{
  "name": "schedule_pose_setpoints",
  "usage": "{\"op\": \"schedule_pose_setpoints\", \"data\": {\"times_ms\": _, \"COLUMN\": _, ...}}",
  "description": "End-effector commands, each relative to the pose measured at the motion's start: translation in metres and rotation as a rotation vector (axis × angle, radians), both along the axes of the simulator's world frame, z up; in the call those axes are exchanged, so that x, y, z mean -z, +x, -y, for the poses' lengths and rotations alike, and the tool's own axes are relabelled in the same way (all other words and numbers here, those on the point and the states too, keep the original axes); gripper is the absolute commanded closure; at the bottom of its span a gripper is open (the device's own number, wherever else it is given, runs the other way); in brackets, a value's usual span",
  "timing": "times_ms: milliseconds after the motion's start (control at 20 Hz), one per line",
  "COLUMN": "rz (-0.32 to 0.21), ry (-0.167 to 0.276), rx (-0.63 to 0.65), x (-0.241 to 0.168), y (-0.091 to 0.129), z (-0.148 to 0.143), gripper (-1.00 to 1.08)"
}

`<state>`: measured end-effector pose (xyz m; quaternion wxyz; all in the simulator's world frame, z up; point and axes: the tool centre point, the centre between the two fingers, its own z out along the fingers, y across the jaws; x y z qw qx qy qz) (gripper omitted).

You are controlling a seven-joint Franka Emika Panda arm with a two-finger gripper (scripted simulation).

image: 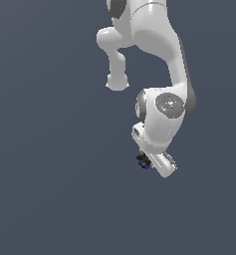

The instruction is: Pick up the object and move it to a goal position.

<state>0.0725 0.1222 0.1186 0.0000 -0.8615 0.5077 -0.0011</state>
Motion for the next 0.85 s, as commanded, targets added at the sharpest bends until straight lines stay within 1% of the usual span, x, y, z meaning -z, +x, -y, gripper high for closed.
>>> {"op": "schedule_pose_setpoints", "data": {"times_ms": 0, "rz": 0.000, "ry": 0.000, "rx": 0.000, "x": -0.009, "y": 0.011, "z": -0.005, "gripper": 1.08}}
{"op": "schedule_pose_setpoints", "data": {"times_ms": 400, "rz": -0.001, "ry": 0.001, "rx": 0.000, "x": -0.024, "y": 0.031, "z": -0.014, "gripper": 1.08}}
{"op": "schedule_pose_setpoints", "data": {"times_ms": 800, "rz": -0.002, "ry": 0.001, "rx": -0.001, "x": -0.028, "y": 0.037, "z": -0.016, "gripper": 1.08}}
